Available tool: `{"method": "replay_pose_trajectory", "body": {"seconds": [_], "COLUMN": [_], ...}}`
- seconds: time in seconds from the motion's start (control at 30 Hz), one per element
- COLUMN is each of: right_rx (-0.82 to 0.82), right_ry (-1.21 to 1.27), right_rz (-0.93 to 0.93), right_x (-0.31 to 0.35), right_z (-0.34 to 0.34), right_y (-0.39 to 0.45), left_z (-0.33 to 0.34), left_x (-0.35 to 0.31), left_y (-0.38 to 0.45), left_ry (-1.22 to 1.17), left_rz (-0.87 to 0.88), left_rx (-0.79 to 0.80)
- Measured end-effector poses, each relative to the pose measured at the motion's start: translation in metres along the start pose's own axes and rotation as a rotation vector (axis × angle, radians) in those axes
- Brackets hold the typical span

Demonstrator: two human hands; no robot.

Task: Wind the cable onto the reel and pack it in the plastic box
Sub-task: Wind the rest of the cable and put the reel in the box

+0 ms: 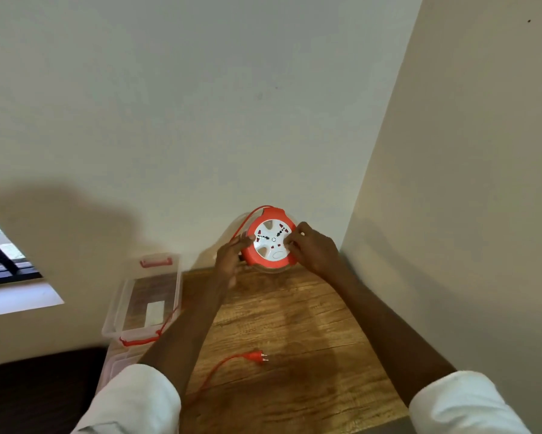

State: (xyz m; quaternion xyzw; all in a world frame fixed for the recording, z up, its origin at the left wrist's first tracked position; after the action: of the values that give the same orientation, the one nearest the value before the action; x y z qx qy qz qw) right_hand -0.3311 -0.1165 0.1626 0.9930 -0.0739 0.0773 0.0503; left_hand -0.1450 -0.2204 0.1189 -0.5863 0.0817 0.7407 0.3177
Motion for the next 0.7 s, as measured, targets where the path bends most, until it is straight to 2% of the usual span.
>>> {"method": "replay_pose_trajectory", "body": {"seconds": [0.07,0.17,0.23,0.3,0.37,0.57,0.7], "right_rx": [0.027,0.174,0.259,0.256,0.269,0.154,0.175], "right_ry": [-0.074,-0.066,-0.3,-0.549,-0.639,-0.718,-0.438], "right_rz": [-0.156,-0.264,-0.383,-0.477,-0.508,-0.443,-0.145], "right_x": [-0.001,0.006,0.013,0.017,0.022,0.024,0.022], "right_z": [-0.006,-0.014,-0.014,-0.012,-0.007,0.018,0.024], "right_y": [-0.001,0.003,0.006,0.008,0.008,0.011,0.022], "left_z": [-0.011,-0.014,-0.013,-0.013,-0.011,0.0,0.006], "left_x": [-0.012,-0.022,-0.023,-0.022,-0.019,-0.005,0.004], "left_y": [0.002,0.006,0.009,0.01,0.011,0.008,0.004], "left_ry": [0.074,0.171,0.209,0.256,0.296,0.291,0.201], "left_rz": [0.003,-0.04,-0.078,-0.099,-0.102,-0.001,0.061], "left_rx": [0.045,0.095,0.106,0.115,0.141,0.1,0.045]}}
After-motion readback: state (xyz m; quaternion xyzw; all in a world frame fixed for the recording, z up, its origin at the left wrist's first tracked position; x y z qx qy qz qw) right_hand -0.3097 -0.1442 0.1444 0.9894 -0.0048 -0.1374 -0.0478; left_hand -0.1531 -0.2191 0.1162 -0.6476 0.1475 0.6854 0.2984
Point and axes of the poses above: each hand's wrist, its own y-axis towards the middle knuckle, its own z-axis out of the palm, x = y × z, the point moved 2 cm from there along y, towards the middle knuckle, and after that the axes turned 11 degrees about x, right-handed, at the moved point
